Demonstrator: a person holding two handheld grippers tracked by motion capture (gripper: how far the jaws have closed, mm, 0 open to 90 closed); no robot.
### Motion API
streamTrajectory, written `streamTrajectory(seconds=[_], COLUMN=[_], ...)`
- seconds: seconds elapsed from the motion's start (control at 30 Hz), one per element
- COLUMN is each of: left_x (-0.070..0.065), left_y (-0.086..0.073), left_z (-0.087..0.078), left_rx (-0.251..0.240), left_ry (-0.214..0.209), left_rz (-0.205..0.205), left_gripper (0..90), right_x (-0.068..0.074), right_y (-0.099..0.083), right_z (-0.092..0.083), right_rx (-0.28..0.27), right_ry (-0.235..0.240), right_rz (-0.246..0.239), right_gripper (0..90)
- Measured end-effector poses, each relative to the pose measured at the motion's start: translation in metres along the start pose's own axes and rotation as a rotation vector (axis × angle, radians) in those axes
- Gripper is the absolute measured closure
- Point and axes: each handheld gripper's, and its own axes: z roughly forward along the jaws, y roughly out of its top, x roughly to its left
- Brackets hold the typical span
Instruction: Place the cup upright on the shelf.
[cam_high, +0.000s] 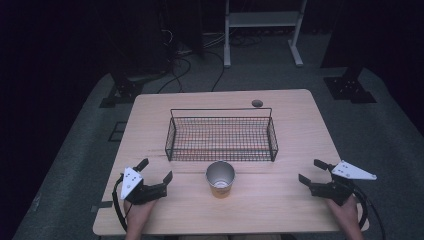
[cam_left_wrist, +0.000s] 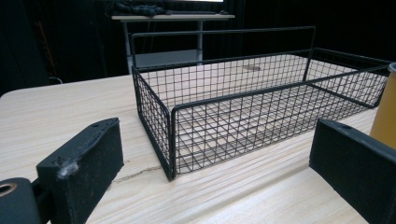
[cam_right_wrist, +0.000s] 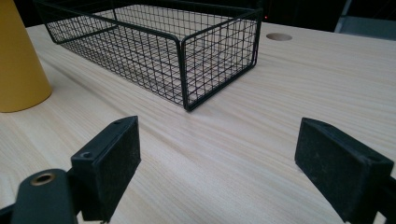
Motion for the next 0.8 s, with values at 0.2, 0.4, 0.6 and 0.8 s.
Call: streamTrajectory(seconds=[0.2, 0.4, 0.6, 0.8], left_x=[-0.004, -0.009, -0.014, -0.019], left_y=[0.001, 0.001, 0.002, 0.002], left_z=[0.002, 0.002, 0.004, 0.007], left_rx=[-0.005, -0.004, -0.01, -0.008], left_ry=[-0.028, -0.061, -0.096, -0.105], left_rz=[0.007, 0.024, 0.036, 0.061], left_gripper=[2.0, 2.0, 1.9, 1.9], right_x=[0.0, 0.0, 0.0, 0.0], right_y=[0.0, 0.0, 0.0, 0.0], right_z=[0.0, 0.0, 0.0, 0.0], right_rx=[-0.002, 0.003, 0.004, 0.003], right_ry=[-0.001, -0.002, -0.005, -0.004], right_rz=[0.003, 0.002, 0.006, 0.007], right_gripper=[13.2, 13.2, 13.2, 13.2])
